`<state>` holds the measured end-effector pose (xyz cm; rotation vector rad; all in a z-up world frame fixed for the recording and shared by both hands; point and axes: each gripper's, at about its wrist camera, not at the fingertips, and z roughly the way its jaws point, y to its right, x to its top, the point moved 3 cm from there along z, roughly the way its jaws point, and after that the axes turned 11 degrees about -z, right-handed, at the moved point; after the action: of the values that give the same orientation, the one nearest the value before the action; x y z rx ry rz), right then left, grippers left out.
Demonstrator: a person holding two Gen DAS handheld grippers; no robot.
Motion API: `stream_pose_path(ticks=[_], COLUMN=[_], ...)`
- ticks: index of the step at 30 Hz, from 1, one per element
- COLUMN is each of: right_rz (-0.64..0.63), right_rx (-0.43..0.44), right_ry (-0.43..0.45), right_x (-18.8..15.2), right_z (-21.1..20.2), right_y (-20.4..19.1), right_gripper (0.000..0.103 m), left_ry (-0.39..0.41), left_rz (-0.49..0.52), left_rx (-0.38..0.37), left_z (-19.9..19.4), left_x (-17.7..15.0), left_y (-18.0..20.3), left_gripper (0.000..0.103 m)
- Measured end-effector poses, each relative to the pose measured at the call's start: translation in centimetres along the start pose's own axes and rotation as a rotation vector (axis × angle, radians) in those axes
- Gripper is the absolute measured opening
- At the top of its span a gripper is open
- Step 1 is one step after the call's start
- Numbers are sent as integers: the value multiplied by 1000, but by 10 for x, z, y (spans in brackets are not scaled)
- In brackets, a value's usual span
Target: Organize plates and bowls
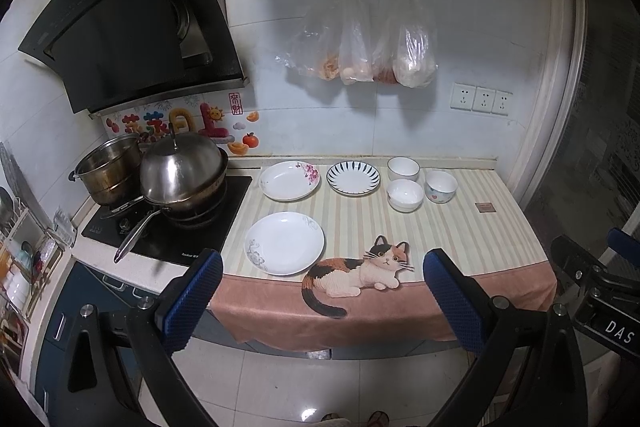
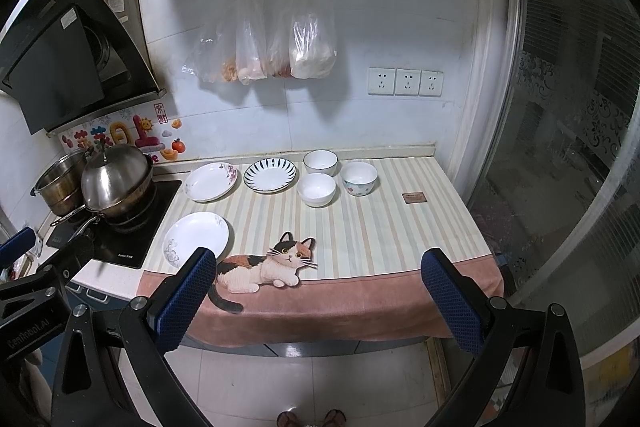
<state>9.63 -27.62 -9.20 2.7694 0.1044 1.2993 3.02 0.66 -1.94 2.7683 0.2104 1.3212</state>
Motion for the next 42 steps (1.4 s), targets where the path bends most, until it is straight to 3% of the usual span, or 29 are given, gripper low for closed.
stream_pose_path(ticks=[20, 27, 33, 42], right_rz=[-9, 16, 20, -64], right_rx=[7, 53, 187, 331], right_ry=[-3, 12, -64, -288], right_x=[3, 0, 1, 7], right_z=[11, 27, 96, 285], right_y=[-7, -21, -53, -122], right_gripper=[103, 103, 103, 103], left_ry=[-1, 8, -9, -220], left_rz=[-1, 2, -9, -113], left_rx=[0, 23, 168, 244], left_z=[5, 29, 101, 263], left_x=[5, 14, 15, 5], left_y=[-2, -17, -65, -136], left_gripper=[103, 103, 103, 103])
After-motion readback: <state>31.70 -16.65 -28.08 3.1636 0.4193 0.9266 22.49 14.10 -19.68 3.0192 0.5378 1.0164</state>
